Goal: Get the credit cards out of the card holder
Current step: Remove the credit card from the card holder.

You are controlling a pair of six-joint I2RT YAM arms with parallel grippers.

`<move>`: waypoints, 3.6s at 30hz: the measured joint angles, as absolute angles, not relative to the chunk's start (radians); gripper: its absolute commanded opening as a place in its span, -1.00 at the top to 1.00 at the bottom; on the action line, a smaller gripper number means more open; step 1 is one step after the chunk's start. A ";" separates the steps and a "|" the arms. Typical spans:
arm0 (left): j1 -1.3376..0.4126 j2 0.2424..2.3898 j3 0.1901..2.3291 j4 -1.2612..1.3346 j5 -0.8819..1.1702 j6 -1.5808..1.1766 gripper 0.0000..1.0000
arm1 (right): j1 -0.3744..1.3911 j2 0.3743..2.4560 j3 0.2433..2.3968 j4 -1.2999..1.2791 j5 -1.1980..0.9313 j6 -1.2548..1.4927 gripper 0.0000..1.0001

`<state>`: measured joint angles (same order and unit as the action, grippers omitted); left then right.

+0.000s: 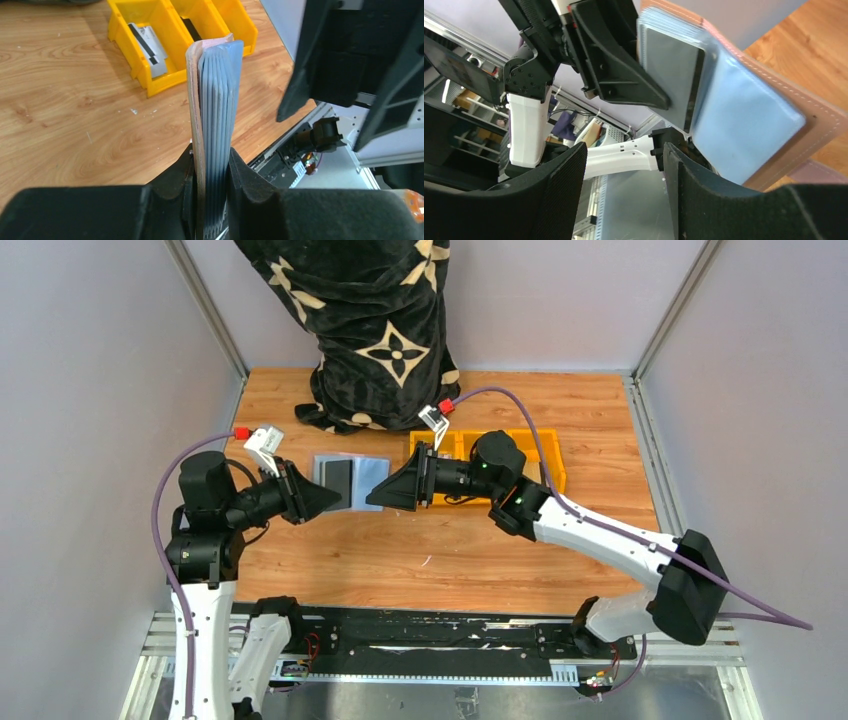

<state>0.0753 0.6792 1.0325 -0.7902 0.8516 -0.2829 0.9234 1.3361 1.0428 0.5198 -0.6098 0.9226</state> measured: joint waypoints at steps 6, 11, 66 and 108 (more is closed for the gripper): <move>0.075 0.680 1.039 -0.796 0.923 -0.280 0.95 | 0.923 1.361 1.033 0.606 -0.648 0.995 -0.16; 0.075 0.680 1.043 -0.796 1.005 -0.285 0.94 | 0.923 1.392 1.033 0.693 -0.673 1.040 -0.09; 0.081 0.670 1.056 -0.767 1.391 -0.375 0.38 | 0.977 1.378 0.885 0.978 -0.636 1.158 1.00; 0.077 0.648 1.076 -0.781 1.353 -0.398 0.58 | 0.896 1.320 0.862 1.046 -0.670 1.177 1.00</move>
